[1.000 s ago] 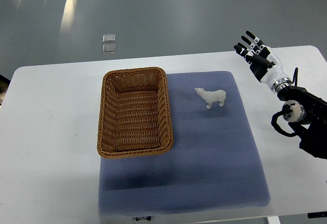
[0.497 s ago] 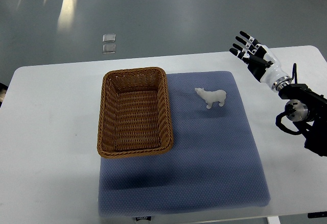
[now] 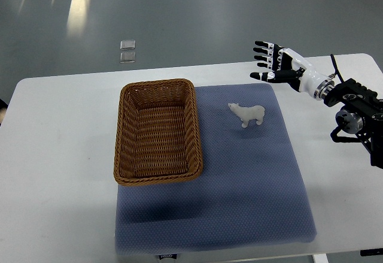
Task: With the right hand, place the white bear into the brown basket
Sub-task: 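Reach the right hand down toward the white polar bear figurine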
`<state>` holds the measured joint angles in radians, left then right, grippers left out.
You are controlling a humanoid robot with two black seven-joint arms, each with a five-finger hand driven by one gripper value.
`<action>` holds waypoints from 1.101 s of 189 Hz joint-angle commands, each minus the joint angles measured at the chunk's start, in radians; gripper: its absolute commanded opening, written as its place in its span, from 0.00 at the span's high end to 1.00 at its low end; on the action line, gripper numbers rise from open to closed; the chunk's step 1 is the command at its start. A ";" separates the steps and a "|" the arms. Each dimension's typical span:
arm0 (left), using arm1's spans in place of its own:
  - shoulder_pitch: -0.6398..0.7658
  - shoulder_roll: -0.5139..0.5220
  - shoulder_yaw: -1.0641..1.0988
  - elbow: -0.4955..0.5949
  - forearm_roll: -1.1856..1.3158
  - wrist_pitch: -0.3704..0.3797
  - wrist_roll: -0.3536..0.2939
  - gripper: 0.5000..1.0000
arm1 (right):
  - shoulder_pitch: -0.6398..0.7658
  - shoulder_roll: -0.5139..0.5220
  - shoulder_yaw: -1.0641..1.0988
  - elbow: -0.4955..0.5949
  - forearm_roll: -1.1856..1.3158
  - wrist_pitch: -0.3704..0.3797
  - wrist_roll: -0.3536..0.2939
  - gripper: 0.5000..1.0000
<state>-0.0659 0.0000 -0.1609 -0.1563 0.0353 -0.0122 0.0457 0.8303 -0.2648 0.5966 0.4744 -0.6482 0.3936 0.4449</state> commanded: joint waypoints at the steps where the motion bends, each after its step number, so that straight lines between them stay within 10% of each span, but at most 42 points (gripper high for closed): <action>1: 0.000 0.000 0.000 0.001 0.000 0.000 0.000 0.00 | 0.013 -0.020 -0.006 0.023 -0.096 0.004 0.003 0.16; 153: 0.000 0.000 0.001 0.001 0.000 0.003 0.000 0.00 | 0.081 -0.132 -0.253 0.170 -0.547 -0.010 0.118 0.17; 208: 0.000 0.000 0.001 0.000 0.000 0.003 0.000 0.00 | 0.076 -0.120 -0.356 0.159 -0.568 -0.174 0.118 0.21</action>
<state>-0.0660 0.0000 -0.1600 -0.1549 0.0353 -0.0091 0.0462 0.9060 -0.3904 0.2897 0.6357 -1.2155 0.2677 0.5631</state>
